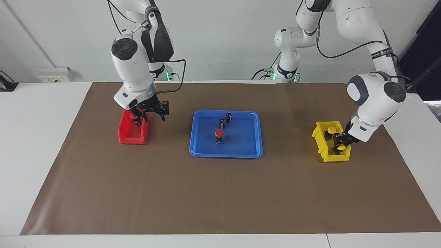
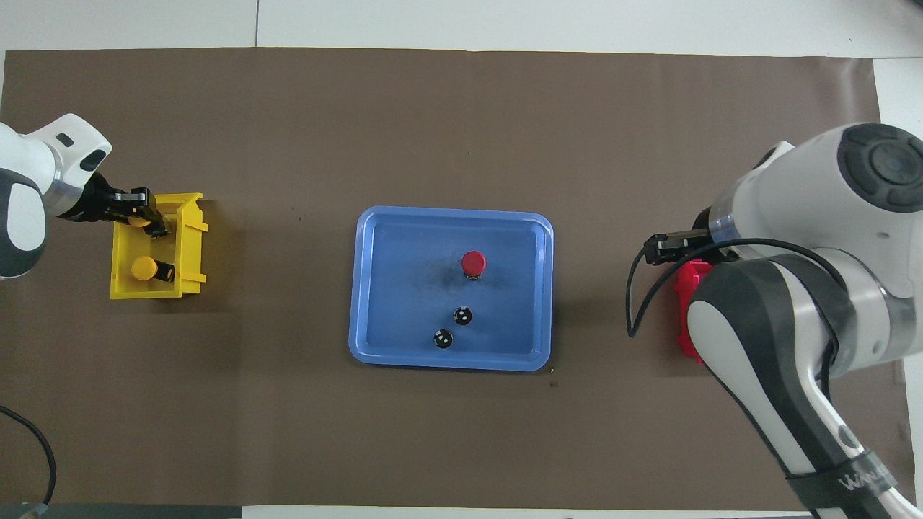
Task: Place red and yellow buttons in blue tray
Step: 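Carry the yellow button to the tray while the right gripper grasps another red button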
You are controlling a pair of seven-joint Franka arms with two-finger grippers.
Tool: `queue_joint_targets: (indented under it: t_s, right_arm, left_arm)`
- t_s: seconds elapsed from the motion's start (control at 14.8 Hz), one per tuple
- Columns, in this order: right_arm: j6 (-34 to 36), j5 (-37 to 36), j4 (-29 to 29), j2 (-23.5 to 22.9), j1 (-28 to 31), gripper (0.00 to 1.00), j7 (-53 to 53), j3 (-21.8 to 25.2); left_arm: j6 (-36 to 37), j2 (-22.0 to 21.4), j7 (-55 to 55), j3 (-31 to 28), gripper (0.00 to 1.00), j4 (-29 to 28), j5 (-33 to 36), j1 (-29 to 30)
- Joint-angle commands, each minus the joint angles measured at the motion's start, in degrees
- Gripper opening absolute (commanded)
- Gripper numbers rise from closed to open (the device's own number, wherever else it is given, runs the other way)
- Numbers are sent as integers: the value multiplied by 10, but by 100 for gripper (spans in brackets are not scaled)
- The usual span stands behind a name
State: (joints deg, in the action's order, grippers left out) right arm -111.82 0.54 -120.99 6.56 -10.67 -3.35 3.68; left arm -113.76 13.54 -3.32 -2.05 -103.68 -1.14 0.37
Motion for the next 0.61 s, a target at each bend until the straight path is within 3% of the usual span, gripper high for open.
queue_joint_targets:
  t_s: [0.0, 0.2, 0.41, 0.54]
  right_arm:
    - [-54, -5, -119, 78, 56, 70, 68, -8]
    - [-107, -2, -182, 105, 120, 70, 148, -8]
    - [-121, 3, -198, 100, 128, 69, 150, -8]
    - [-137, 3, -200, 87, 124, 67, 150, -8]
  left_arm:
    - [121, -7, 15, 8, 1, 94, -14, -7]
    - [75, -4, 128, 13, 1, 100, -16, -104]
    - [17, -10, 260, 16, 1, 76, -26, -198]
    - [-21, -18, 292, 15, 1, 51, -48, -257]
